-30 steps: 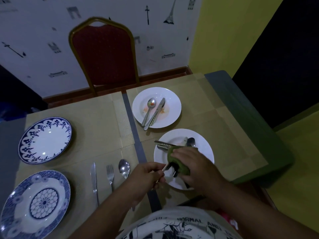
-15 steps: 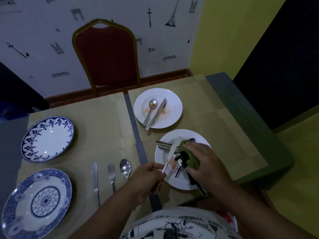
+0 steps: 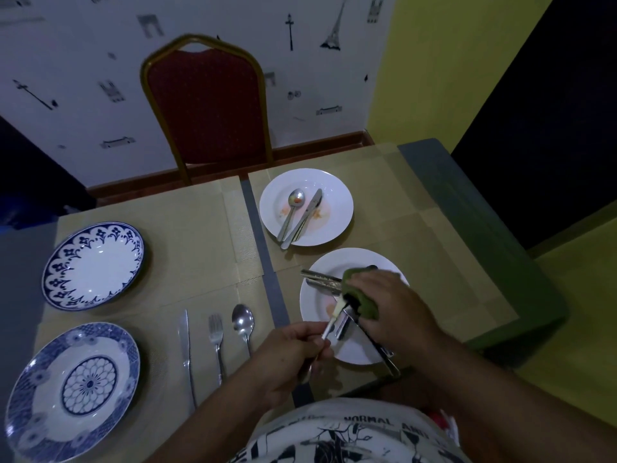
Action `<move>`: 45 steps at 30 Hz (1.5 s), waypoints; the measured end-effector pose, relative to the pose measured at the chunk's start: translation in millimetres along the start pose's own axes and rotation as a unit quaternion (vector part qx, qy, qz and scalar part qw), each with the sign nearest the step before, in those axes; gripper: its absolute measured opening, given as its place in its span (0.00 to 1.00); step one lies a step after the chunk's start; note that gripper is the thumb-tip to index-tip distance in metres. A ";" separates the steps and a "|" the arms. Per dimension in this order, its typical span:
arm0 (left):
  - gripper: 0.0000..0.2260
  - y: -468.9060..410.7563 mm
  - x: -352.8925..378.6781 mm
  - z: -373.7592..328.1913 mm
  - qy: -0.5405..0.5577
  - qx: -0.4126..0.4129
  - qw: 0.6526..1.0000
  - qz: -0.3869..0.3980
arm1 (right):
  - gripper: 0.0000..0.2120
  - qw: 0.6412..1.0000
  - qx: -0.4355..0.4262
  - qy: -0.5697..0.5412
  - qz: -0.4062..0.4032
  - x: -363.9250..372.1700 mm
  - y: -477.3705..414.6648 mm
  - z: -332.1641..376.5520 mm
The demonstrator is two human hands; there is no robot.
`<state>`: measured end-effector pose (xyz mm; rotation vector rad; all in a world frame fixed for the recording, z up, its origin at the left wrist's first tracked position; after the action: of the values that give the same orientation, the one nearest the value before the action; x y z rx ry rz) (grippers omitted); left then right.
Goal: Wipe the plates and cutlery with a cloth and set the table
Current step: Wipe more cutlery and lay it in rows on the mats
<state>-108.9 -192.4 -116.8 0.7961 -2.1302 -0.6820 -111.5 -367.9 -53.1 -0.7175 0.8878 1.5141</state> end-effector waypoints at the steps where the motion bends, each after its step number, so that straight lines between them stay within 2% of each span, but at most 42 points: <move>1: 0.13 -0.8 -0.3 -1.8 0.002 0.006 1.000 0.000 | 0.25 0.999 -0.046 0.000 0.014 8.3 6.3 18.9; 3: 0.13 -2.5 -6.0 -5.1 -0.006 0.013 1.000 -0.009 | 0.25 0.994 -0.107 0.009 0.034 23.6 13.9 40.9; 4: 0.13 -2.3 -9.4 -5.9 -0.011 0.013 1.000 -0.014 | 0.25 0.994 -0.107 0.007 0.034 25.0 10.2 39.1; 8: 0.13 2.4 -17.7 -2.5 0.018 0.006 1.000 -0.024 | 0.26 0.999 0.021 -0.041 -0.005 7.9 -13.3 -6.1; 11: 0.11 3.5 -16.8 0.4 0.050 -0.008 0.998 -0.030 | 0.30 0.996 0.065 -0.044 -0.034 -7.3 -12.3 -17.5; 16: 0.09 -0.5 -12.7 -5.7 0.038 -0.012 0.998 -0.053 | 0.31 0.998 -0.010 -0.041 -0.037 -5.2 1.0 12.0; 19: 0.08 -0.9 -6.7 -14.5 -0.003 0.009 0.998 -0.064 | 0.29 0.996 -0.086 -0.001 0.010 15.2 4.9 35.9; 22: 0.09 1.0 -7.0 -18.0 -0.044 0.023 0.996 -0.074 | 0.28 0.994 -0.103 0.014 0.040 25.7 0.5 34.0; 26: 0.09 4.1 -9.7 -11.4 -0.040 0.026 0.996 -0.072 | 0.25 1.000 -0.027 0.003 0.010 5.6 -13.0 -1.0; 33: 0.08 7.2 -5.5 -9.0 -0.008 0.037 0.996 -0.075 | 0.30 0.992 0.119 -0.024 -0.022 -14.6 -13.5 -48.7; 35: 0.08 7.1 -9.0 -11.8 -0.010 0.040 0.995 -0.087 | 0.31 0.990 0.138 -0.034 -0.025 -14.4 -10.5 -54.3; 45: 0.08 -0.7 -12.4 -2.3 0.043 0.034 0.990 -0.131 | 0.32 0.995 0.029 -0.095 0.024 13.1 -6.2 -14.3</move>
<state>-100.4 -184.5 -121.6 1.1358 -1.9999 -0.6987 -107.6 -373.1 -72.4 -0.5038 0.8073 1.5644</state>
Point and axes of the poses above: each hand's wrist, its own y-axis away from the middle knuckle, its own x-axis out of the palm, z = x × y, the point moved 9 cm from there along -y, towards the middle knuckle, and after that the axes turned 13 degrees about z, right-handed, at the moved point
